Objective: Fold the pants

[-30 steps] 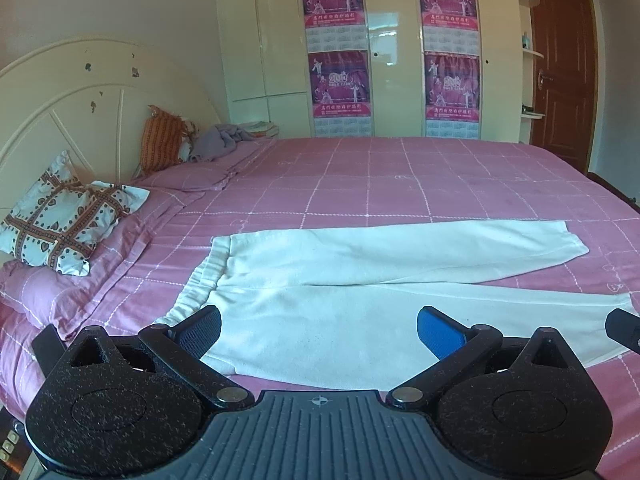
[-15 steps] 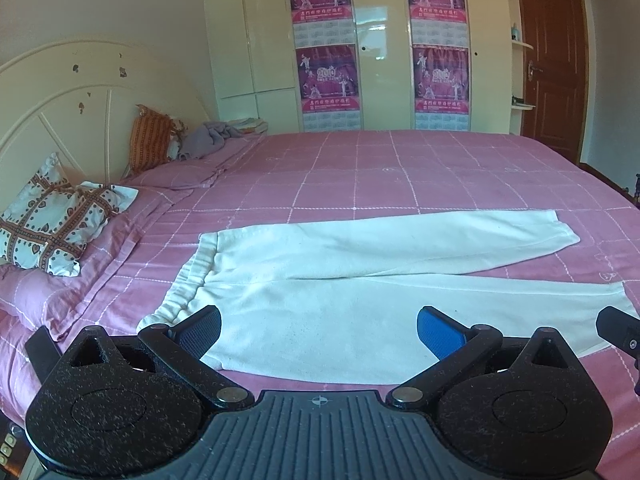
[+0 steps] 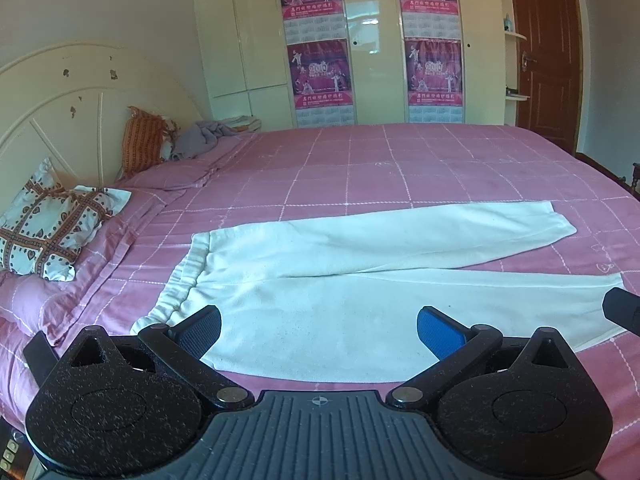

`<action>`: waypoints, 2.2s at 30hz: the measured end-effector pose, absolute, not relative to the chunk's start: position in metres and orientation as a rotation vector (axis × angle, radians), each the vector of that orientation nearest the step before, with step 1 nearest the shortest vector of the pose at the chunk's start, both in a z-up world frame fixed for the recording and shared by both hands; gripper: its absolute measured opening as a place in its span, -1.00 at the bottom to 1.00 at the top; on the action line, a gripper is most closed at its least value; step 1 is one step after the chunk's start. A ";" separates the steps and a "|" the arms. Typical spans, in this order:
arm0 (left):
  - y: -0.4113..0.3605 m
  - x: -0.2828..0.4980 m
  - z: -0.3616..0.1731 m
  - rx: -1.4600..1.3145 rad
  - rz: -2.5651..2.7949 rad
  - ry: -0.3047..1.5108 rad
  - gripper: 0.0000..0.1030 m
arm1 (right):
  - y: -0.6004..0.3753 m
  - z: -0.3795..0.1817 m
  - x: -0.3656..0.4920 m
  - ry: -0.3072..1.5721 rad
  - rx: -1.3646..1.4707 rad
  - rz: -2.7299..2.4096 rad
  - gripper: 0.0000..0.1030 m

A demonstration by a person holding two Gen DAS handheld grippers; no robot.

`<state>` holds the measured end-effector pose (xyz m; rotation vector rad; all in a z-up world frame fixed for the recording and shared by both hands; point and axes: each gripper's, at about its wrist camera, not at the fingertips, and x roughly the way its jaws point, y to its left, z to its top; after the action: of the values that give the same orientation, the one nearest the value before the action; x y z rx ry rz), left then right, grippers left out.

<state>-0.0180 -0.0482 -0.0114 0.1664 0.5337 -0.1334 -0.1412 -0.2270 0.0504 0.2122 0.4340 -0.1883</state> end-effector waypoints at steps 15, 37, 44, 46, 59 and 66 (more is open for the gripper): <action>-0.039 -0.013 -0.011 0.160 -0.127 0.536 1.00 | -0.224 0.057 -0.140 0.380 0.206 -0.195 1.00; -0.033 0.004 -0.020 0.134 -0.122 0.563 1.00 | -0.222 0.055 -0.121 0.458 0.218 -0.211 1.00; -0.031 0.010 -0.023 0.131 -0.109 0.576 1.00 | -0.223 0.052 -0.116 0.451 0.246 -0.186 1.00; -0.032 0.013 -0.025 0.137 -0.106 0.583 1.00 | -0.223 0.053 -0.115 0.435 0.251 -0.179 1.00; -0.025 0.036 -0.033 0.127 -0.086 0.628 1.00 | -0.210 0.050 -0.089 0.465 0.219 -0.152 1.00; -0.017 0.054 -0.040 0.134 -0.072 0.631 1.00 | -0.202 0.048 -0.073 0.474 0.210 -0.132 1.00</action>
<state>0.0544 -0.0173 -0.0399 0.1340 0.6305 -0.0719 -0.0729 -0.2018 0.0478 0.2099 0.4744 -0.1322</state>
